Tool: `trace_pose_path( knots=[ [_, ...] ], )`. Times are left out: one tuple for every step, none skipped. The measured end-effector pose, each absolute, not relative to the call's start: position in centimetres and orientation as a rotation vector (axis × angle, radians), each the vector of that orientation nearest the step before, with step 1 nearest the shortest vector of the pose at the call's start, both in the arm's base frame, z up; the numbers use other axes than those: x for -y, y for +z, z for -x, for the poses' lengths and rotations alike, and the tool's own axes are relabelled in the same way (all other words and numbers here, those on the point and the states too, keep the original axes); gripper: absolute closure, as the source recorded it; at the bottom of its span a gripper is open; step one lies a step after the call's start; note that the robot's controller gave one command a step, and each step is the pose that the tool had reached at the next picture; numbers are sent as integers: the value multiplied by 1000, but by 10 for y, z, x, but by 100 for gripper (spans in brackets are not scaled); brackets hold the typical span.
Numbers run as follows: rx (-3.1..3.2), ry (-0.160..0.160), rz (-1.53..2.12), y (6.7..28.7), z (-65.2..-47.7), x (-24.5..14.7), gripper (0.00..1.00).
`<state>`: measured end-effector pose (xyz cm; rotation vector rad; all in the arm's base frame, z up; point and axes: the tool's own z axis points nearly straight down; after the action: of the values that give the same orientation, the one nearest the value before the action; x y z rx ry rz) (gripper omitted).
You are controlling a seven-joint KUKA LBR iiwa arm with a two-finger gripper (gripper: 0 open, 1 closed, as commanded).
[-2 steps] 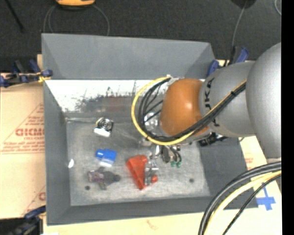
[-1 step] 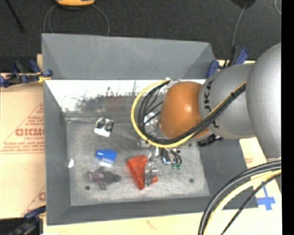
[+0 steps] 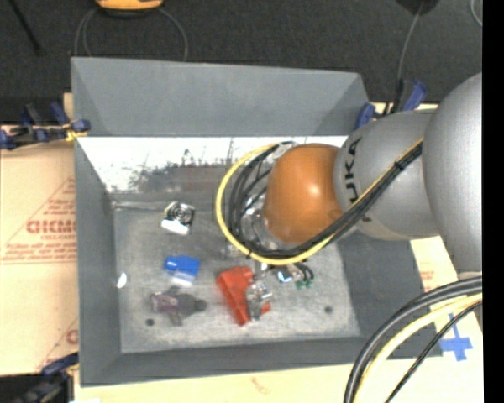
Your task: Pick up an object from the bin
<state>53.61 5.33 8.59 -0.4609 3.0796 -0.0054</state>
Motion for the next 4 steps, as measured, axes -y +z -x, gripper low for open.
trace_pose_path(
  knots=[
    [-3099,-5,461,86,-532,-52,100],
    [-3028,-3,798,224,-531,-61,100],
    [-3065,4,716,126,-509,-69,100],
    [-3133,3,160,114,-552,-81,100]
  ],
)
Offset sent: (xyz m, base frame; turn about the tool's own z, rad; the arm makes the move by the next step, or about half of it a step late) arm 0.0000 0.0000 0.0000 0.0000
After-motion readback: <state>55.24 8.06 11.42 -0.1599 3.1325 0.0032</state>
